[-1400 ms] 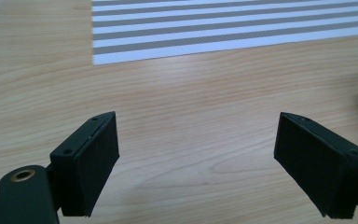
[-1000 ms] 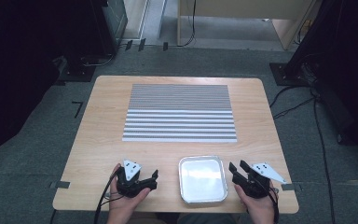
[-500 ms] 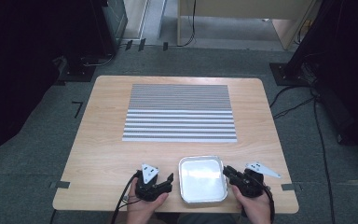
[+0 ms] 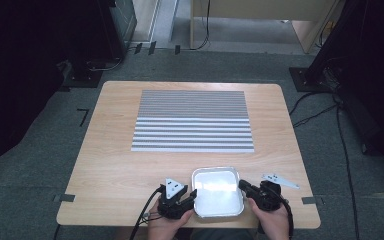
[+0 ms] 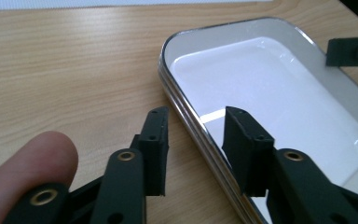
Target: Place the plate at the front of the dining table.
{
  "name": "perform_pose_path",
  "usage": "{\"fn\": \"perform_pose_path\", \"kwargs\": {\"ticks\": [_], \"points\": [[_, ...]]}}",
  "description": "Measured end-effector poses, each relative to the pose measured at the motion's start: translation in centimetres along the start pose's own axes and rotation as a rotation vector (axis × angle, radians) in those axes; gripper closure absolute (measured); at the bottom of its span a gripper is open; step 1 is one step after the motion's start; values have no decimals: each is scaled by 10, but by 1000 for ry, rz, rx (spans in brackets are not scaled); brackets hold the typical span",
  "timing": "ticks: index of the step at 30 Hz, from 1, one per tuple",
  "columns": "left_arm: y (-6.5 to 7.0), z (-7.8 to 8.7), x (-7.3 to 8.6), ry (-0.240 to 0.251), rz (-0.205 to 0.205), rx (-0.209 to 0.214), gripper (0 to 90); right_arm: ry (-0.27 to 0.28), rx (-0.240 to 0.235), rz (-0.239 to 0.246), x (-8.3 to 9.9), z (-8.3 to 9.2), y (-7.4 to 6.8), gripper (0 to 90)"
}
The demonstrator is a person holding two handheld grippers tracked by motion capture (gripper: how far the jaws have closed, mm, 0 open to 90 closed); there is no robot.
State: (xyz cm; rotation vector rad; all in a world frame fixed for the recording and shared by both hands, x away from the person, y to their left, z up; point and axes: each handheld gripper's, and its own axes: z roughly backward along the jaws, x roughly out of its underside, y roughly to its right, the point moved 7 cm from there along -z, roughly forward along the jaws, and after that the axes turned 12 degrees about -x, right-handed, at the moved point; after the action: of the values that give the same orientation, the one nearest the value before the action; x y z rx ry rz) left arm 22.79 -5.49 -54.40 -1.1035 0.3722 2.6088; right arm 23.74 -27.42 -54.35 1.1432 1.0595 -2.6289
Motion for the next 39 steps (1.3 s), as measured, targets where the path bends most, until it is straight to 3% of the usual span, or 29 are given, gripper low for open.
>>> {"fn": "perform_pose_path", "kwargs": {"ticks": [2, 5, 11, 18, 27, 39], "points": [[1, 0, 1, -4, -2, 5, 663, 0, 2, -4, 0, 0, 0, 879], [7, -1, 1, 5, -38, -8, 751, 0, 4, -21, 0, 0, 0, 884], [8, -2, -2, 18, -53, -34, 787, 7, 12, -45, 0, 0, 0, 884], [8, -3, -4, 24, -56, -52, 805, 16, 14, -78, 1, 1, -1, 892], [8, -7, -6, 27, -62, -60, 816, 46, -34, -119, -2, 7, -1, 893], [13, -9, -7, 50, -115, -87, 824, 76, -65, -130, -6, 16, -2, 896]]}}
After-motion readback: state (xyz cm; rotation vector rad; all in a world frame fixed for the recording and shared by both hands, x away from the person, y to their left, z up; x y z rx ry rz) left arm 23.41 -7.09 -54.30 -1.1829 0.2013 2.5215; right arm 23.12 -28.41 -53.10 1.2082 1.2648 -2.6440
